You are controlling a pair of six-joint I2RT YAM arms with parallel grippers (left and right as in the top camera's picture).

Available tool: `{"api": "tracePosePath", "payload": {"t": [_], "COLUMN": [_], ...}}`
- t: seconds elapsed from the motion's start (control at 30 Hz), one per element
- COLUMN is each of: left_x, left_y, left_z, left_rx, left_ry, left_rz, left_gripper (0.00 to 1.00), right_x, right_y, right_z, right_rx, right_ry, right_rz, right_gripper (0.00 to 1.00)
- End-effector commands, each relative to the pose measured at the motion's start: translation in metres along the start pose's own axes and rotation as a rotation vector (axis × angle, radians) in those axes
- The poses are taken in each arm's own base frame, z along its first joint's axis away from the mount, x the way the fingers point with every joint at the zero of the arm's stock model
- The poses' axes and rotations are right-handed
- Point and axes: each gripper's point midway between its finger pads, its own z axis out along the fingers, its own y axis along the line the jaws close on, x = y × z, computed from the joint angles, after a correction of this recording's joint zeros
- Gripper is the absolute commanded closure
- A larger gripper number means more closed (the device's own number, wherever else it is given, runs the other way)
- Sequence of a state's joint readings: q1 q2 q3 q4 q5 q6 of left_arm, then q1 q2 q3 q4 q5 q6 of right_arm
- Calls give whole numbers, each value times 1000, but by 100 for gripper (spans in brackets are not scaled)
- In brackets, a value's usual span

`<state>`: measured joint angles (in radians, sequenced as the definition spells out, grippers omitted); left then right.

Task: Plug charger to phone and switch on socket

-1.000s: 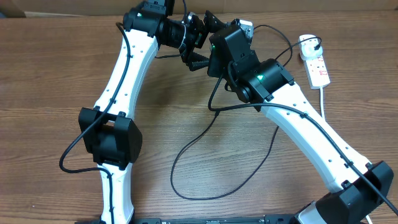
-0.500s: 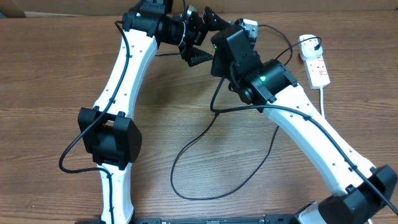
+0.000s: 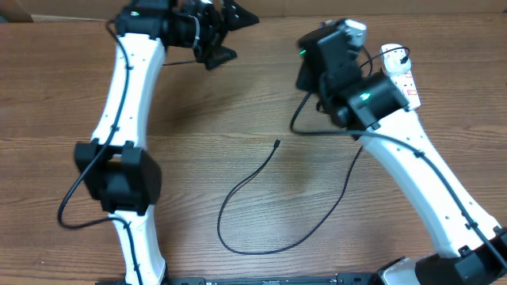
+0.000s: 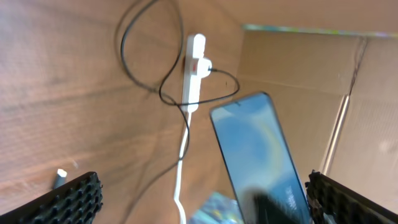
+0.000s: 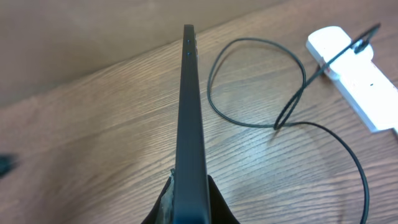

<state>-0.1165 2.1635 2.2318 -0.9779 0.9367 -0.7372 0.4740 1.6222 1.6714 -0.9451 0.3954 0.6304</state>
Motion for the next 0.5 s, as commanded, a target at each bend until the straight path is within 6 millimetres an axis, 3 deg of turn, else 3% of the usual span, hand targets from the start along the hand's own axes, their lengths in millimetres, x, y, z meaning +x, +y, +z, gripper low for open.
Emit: {"api": "tracePosePath", "payload": {"t": [0.0, 0.2, 0.33, 0.47], "left_x": [22, 64, 100, 143], "left_y": [-74, -107, -112, -104], "left_z": [-74, -161, -217, -253], "left_rx": [18, -186, -312, -389], "left_ry": [-172, -448, -612, -668], "left_rz": [337, 501, 510, 486], "left_gripper": [0, 1, 1, 0], "right_x": [-21, -29, -36, -46], "right_y": [-2, -10, -11, -13], "right_z": [-13, -10, -18, -33], "right_rx": [-128, -288, -460, -640], "right_ry": [32, 160, 259, 321], "right_rz": [114, 209, 277, 291], "right_gripper": [96, 96, 96, 96]}}
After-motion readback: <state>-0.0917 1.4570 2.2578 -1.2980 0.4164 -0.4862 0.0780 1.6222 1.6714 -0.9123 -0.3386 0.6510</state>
